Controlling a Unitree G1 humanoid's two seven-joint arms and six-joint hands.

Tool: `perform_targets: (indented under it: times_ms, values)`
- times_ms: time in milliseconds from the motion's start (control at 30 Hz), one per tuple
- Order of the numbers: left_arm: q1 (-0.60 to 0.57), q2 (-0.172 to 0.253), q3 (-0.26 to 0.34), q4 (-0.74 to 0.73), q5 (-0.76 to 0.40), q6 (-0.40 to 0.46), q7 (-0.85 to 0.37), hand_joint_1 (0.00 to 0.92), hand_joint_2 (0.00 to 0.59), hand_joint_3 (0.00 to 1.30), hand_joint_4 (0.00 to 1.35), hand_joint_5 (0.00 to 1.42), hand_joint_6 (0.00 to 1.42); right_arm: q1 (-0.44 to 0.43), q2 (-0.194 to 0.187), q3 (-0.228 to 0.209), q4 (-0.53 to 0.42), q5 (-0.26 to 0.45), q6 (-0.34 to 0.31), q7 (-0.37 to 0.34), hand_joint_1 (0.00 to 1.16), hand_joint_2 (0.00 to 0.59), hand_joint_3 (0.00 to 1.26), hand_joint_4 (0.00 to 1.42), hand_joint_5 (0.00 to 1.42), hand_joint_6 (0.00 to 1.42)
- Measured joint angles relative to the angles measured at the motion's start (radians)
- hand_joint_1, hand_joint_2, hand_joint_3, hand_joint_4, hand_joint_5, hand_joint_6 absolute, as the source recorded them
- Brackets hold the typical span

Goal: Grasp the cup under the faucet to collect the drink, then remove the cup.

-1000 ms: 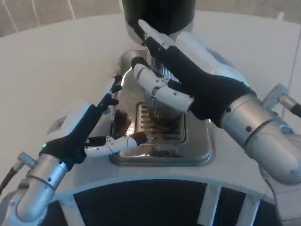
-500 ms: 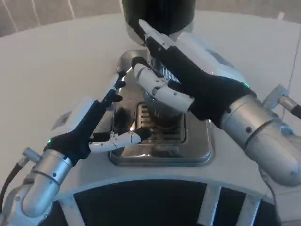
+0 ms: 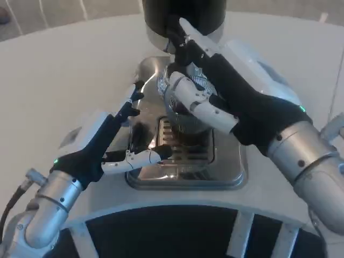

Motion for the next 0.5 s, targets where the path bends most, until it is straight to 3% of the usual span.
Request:
perform_targets:
  times_ms: [500]
  values:
    - [0.002,0.0,-0.002,-0.009,0.0,0.0,0.0,0.298,0.059,0.0,0.0,0.23,0.31,0.091,0.014,-0.053,-0.103,-0.025,-0.069,-0.018,0.0,0.586,0.0,0.0,0.0,0.0]
